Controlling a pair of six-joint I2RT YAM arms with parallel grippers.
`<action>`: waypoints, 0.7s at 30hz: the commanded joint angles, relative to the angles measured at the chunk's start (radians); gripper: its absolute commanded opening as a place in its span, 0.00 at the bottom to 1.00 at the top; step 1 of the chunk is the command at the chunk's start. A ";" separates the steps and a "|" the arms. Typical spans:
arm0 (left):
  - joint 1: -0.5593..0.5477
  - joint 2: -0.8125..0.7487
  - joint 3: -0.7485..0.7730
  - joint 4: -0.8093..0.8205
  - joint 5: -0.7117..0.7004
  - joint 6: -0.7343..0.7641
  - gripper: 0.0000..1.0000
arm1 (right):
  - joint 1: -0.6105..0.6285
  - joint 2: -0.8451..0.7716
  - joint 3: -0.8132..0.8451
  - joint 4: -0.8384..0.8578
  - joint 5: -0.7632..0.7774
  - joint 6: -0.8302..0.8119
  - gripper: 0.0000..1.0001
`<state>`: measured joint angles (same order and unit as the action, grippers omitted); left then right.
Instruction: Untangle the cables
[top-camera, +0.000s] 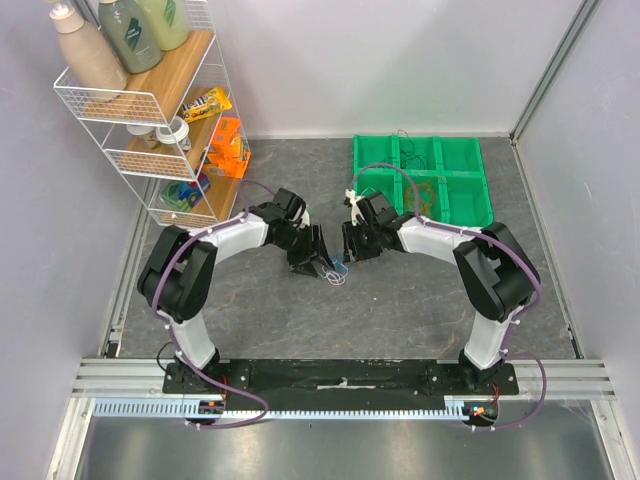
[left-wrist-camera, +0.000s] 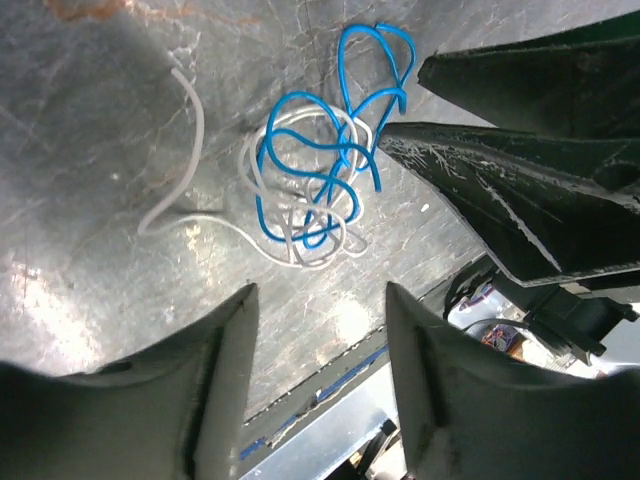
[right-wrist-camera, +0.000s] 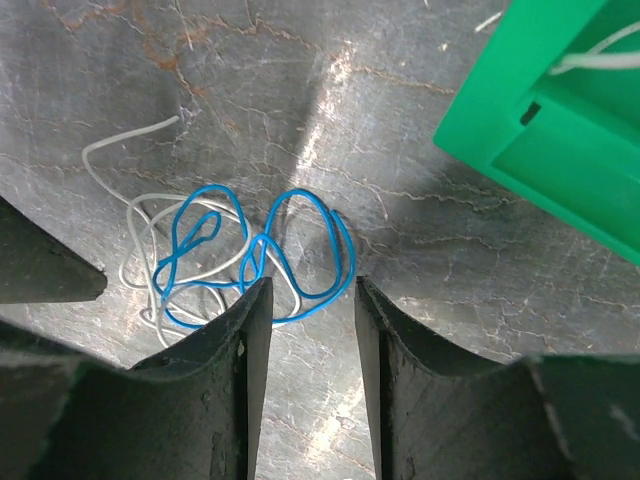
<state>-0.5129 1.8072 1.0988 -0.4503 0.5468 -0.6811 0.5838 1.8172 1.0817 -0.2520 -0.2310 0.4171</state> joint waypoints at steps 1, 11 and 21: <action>0.008 -0.086 0.010 -0.057 -0.013 0.043 0.66 | 0.007 0.002 0.047 0.016 0.004 -0.017 0.46; 0.139 -0.034 0.080 -0.066 0.002 0.017 0.65 | 0.014 0.014 0.038 0.014 -0.007 -0.020 0.45; 0.133 0.139 0.233 -0.205 -0.090 0.189 0.54 | 0.019 0.014 0.049 0.008 -0.001 -0.018 0.43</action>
<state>-0.3698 1.9148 1.3113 -0.5907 0.4751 -0.5808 0.5983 1.8301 1.0920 -0.2523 -0.2317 0.4076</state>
